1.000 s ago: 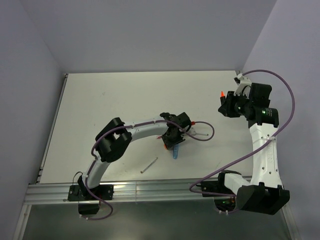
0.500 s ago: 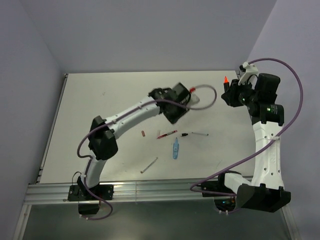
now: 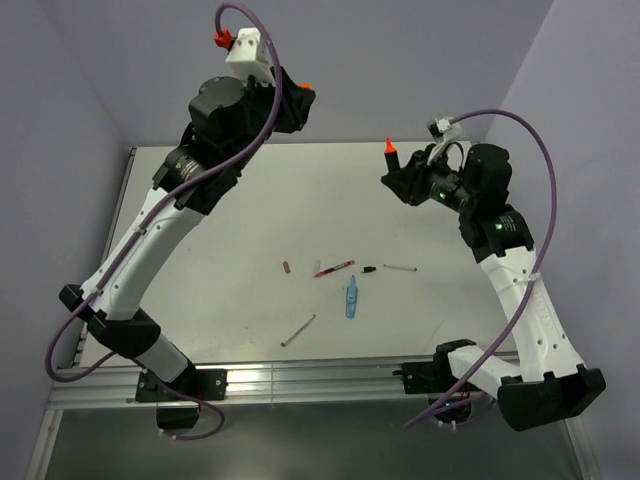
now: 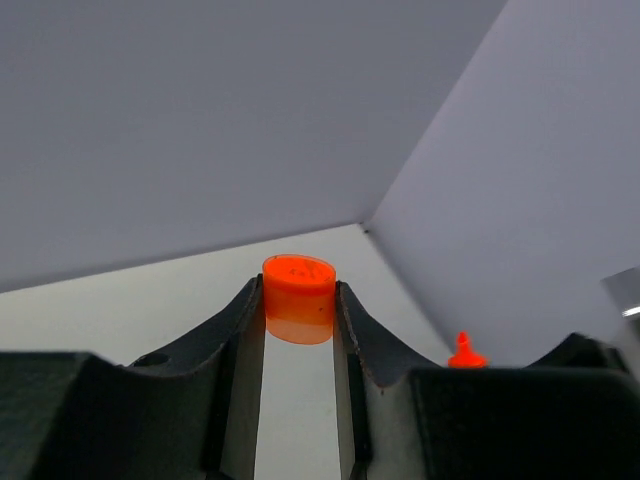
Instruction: Insert the pens into the pen caps
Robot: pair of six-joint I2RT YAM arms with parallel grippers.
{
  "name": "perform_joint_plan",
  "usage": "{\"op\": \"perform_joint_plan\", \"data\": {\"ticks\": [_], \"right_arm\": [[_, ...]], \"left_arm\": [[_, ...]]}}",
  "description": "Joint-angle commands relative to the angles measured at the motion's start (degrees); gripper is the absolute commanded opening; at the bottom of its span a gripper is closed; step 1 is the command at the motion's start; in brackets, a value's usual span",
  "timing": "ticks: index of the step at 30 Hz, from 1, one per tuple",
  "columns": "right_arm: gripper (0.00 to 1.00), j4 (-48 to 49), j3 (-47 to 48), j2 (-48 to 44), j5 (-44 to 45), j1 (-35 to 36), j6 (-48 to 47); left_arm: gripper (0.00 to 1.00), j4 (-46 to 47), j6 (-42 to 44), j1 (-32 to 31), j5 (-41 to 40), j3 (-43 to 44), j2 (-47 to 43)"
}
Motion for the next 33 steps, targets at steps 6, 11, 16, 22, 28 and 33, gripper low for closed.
{"op": "perform_joint_plan", "data": {"ticks": [6,11,16,22,28,33], "right_arm": [[0.00,9.6,2.7,5.8,6.0,8.4,6.4],[0.00,8.3,4.2,6.2,6.8,10.1,5.9],[0.00,7.8,4.8,6.2,5.9,10.4,5.7],[0.00,7.0,4.7,6.2,6.8,11.2,4.1],[0.00,6.2,5.6,6.6,7.9,11.7,3.2],[0.00,5.8,6.4,6.9,8.4,12.1,2.9]], "left_arm": [[0.00,4.9,-21.7,0.4,11.5,4.8,6.3],[0.00,4.7,-23.3,-0.8,13.1,4.0,8.2],[0.00,5.0,-22.7,-2.2,12.7,2.6,8.9],[0.00,3.8,-22.5,-3.6,8.5,3.0,9.4],[0.00,2.8,-21.7,-5.6,5.8,3.3,10.1],[0.00,2.4,-20.6,-6.7,3.1,3.3,10.7]]}}
